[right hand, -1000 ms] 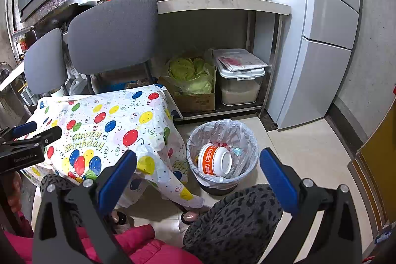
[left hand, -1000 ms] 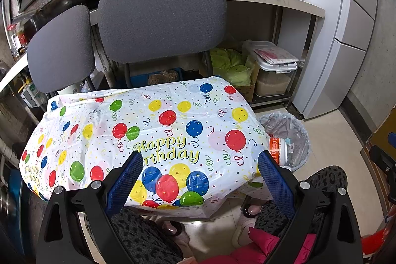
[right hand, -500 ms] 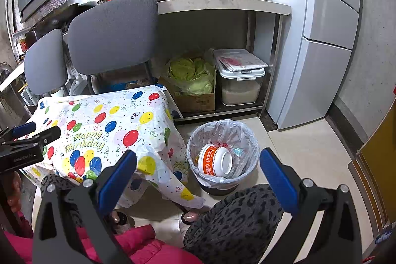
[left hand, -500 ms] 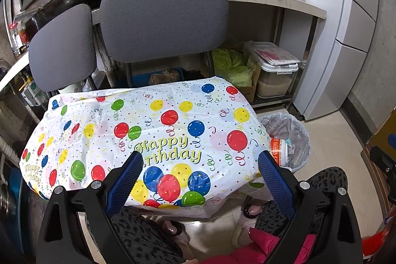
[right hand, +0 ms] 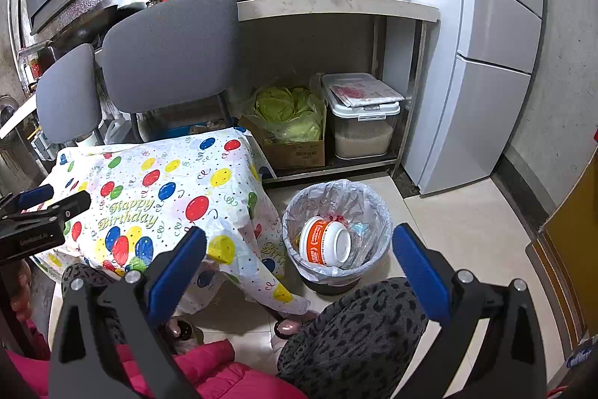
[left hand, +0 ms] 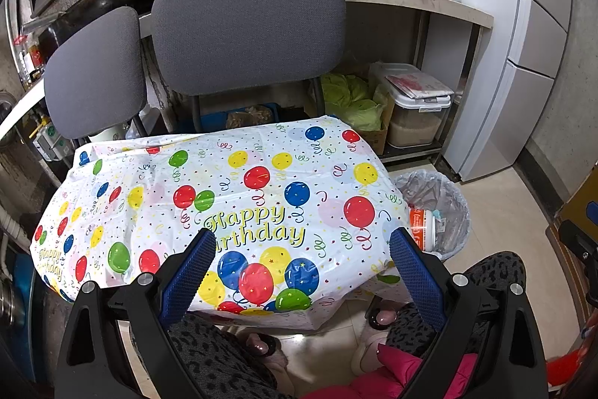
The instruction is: Collect trash
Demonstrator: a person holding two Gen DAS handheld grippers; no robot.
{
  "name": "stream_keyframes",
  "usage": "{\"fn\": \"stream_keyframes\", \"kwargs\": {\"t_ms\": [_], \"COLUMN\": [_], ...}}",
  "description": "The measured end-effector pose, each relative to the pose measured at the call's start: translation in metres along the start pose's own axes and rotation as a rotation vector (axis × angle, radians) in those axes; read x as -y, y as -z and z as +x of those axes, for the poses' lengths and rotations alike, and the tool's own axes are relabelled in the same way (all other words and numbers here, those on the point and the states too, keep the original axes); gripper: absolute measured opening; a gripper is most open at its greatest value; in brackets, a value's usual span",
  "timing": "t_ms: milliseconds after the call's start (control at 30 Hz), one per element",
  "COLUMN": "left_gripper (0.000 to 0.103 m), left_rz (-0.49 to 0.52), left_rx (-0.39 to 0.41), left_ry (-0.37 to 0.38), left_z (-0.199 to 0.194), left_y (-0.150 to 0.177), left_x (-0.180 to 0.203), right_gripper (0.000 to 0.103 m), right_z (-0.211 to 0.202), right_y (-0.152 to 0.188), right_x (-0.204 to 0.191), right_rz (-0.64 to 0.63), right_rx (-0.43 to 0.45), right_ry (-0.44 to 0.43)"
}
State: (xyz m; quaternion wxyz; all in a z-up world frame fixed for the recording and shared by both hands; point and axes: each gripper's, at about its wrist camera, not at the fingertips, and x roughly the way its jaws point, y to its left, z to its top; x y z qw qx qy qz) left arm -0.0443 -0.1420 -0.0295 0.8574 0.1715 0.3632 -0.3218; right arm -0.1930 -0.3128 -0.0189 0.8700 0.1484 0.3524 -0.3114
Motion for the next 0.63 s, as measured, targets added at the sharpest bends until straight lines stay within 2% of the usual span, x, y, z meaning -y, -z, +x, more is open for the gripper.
{"fn": "stream_keyframes", "kwargs": {"t_ms": [633], "left_gripper": [0.093], "left_rz": [0.001], "left_rx": [0.007], "left_ry": [-0.028], "left_z": [-0.0009], "left_y": [0.0007], "left_x": [0.0002], "right_gripper": [0.097], "right_z": [0.0005], "right_y": [0.0], "right_x": [0.0008], "right_rz": [-0.001], "right_rx": [0.0], "right_ry": [-0.002]}}
